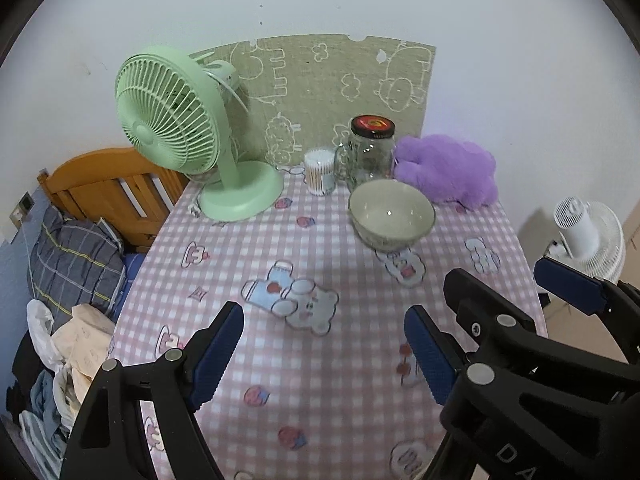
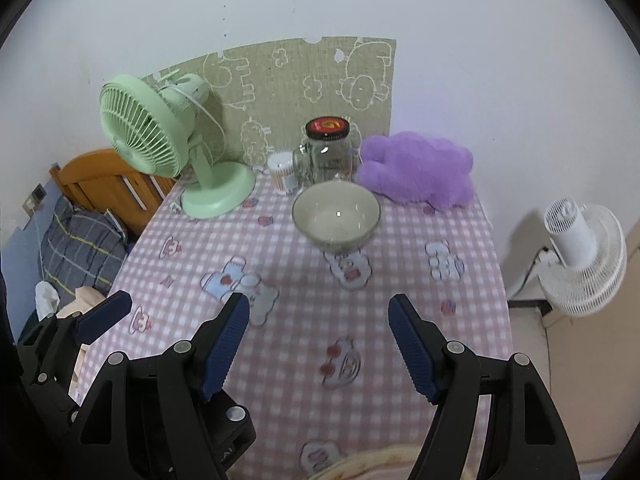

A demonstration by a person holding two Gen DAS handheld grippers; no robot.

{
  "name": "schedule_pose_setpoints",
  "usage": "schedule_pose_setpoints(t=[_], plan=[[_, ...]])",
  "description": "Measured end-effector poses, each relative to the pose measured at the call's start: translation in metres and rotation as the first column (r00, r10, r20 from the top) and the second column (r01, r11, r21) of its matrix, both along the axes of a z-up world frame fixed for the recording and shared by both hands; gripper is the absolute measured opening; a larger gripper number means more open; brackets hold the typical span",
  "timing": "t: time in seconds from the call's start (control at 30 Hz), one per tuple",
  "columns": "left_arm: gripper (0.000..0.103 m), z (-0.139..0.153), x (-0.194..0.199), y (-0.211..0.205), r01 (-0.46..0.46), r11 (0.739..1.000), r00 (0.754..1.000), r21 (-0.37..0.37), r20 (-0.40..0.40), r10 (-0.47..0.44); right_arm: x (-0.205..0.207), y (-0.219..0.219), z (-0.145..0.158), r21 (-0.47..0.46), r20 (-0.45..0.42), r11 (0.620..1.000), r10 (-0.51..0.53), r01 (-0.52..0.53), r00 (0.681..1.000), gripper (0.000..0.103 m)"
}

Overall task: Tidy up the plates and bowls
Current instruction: 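Move both tools to the small floral bowl beside the glass jar, then grip the floral bowl's rim with both tools and lift it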

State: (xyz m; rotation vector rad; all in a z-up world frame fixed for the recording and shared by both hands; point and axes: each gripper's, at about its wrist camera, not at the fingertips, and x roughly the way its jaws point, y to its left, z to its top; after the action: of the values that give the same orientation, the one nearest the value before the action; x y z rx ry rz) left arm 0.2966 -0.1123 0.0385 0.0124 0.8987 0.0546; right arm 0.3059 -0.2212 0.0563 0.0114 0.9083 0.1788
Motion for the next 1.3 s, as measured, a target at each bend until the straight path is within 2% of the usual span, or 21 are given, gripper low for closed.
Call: schedule_pose_setpoints(t=[0.23,0.4,0.57,0.7,0.77,0.83,1.0,1.3], plan=[[0.084,-0.005,0.046,-0.010,-0.072,0.997,0.997,0.027,-0.012,0.073,0.049,-0.009,-0.007,0.017,0.008,0.998,0.054,-0.054,0.999,0.075],[0.083,-0.010,0.080,-0.022,-0.061,0.996,0.998,0.065,0.012,0.060,0.082,-0.016,-0.016,0.025,0.004,0.999,0.043,-0.044,0.999,0.075],[0.078,-0.021,0.108,-0.029,-0.059,0.996,0.998,0.063,0.019,0.058,0.111,-0.024,-0.026,0.024,0.015,0.999,0.027,-0.027,1.000,0.075],[0.073,-0.033,0.125,-0.034,-0.091,0.994,0.996,0.065,0.020,0.089,0.130,-0.030,-0.038,0.020,0.022,1.000,0.005,-0.006,1.000,0.074],[0.070,-0.043,0.135,-0.038,-0.084,0.995,0.996,0.056,0.007,0.084,0.139,-0.032,-0.046,0.014,0.032,1.000,0.004,-0.005,0.999,0.066],[0.065,-0.056,0.148,-0.040,-0.071,0.997,0.997,0.032,-0.022,0.072,0.148,-0.033,-0.056,0.000,0.019,1.000,-0.001,0.001,1.000,0.063],[0.063,-0.074,0.169,-0.049,-0.057,0.995,0.998,0.088,-0.003,0.057,0.169,-0.039,-0.083,0.016,-0.012,0.999,-0.030,0.030,0.999,0.063],[0.052,-0.108,0.205,-0.050,-0.028,0.996,0.999,0.080,-0.043,0.032,0.202,-0.039,-0.119,0.032,-0.052,0.997,-0.064,0.065,0.997,0.054]])
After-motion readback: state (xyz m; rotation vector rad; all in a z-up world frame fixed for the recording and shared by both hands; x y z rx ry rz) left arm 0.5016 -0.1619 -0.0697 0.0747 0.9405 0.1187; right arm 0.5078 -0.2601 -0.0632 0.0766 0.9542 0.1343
